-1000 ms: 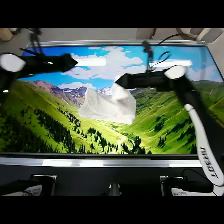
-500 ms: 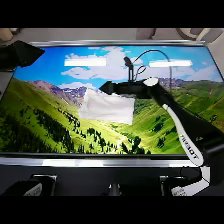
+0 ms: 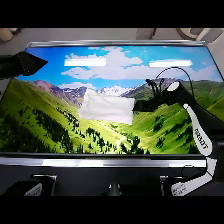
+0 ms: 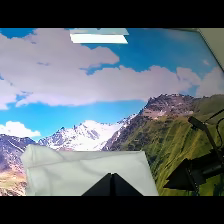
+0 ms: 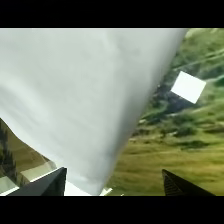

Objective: Fold the shirts.

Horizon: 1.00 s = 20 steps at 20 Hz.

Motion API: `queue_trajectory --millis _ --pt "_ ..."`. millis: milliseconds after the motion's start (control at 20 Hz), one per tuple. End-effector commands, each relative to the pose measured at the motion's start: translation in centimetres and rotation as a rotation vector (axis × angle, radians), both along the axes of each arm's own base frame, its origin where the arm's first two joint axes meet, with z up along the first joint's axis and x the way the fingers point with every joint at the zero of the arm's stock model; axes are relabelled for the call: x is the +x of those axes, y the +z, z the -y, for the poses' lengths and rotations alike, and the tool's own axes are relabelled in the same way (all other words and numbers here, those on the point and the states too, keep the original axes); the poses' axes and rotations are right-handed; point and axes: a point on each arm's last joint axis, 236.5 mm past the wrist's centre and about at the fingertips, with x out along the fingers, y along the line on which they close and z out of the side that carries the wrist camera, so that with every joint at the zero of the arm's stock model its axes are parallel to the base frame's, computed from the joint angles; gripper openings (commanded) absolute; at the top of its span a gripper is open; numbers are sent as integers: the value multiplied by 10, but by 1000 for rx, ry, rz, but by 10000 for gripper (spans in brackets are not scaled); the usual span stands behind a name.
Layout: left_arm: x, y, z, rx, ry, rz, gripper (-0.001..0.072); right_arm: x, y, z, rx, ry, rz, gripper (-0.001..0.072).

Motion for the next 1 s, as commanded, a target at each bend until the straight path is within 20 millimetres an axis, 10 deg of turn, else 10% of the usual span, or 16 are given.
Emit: queue_trajectory --millis 0,150,200,250,400,650,950 --pt "-1 -6 1 -4 -4 -17 25 5 -18 -31 99 -65 -44 579" --pt "-2 -5 2 -9 -7 -15 25 9 -27 -52 114 -77 -38 438" --pt "-2 -5 2 -9 -7 -15 25 10 -26 -55 128 -79 -36 137" --pt "-2 -5 2 -9 -7 -15 25 14 -20 -56 148 -71 -11 22" --pt "-2 -5 2 -9 -7 -15 25 43 18 -22 190 -25 127 21" --pt "-1 -7 -1 11 1 -14 26 81 95 161 139 -300 292 21" --pt "-1 -8 -2 15 4 -14 26 -34 117 387 -64 -690 223 23"
